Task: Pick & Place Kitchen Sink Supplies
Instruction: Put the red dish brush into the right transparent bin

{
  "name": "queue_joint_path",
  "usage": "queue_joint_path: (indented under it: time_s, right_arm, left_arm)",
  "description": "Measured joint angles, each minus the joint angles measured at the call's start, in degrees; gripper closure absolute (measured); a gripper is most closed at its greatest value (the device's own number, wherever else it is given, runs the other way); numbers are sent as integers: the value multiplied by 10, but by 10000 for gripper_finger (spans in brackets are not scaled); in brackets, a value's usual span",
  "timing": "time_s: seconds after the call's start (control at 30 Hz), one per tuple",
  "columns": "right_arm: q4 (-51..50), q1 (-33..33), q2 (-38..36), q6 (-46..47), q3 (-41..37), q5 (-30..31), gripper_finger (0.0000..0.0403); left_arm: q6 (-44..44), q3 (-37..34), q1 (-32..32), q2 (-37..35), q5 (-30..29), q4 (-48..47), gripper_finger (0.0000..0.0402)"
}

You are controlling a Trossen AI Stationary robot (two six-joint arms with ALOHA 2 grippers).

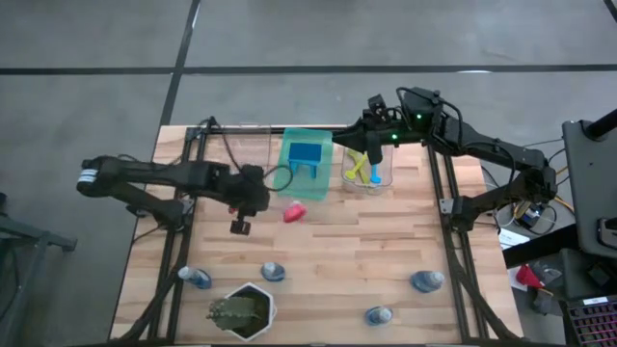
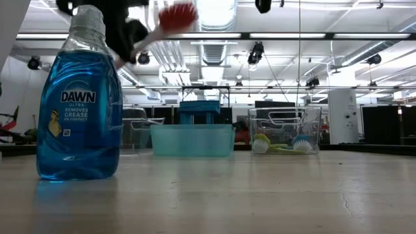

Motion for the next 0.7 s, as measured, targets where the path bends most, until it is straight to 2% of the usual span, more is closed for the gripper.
queue_joint_path:
  time_s: [0.23,0.4,0.53,0.7]
  right_arm:
    - [62,40,16,-48,0,-1,183]
    - [85,65,42,-27,0,1,130]
    - [121,85,62,-25,0,8,108]
    - [181,107,88,-26,0,29,105]
  left_arm:
    - [-77,68,0,-38,36,0,358]
    - [-121,113,0,-49,48,4,361]
    - [-155,148,0,-55,49,6,358]
    - [-206,169,0,-56,49,21,360]
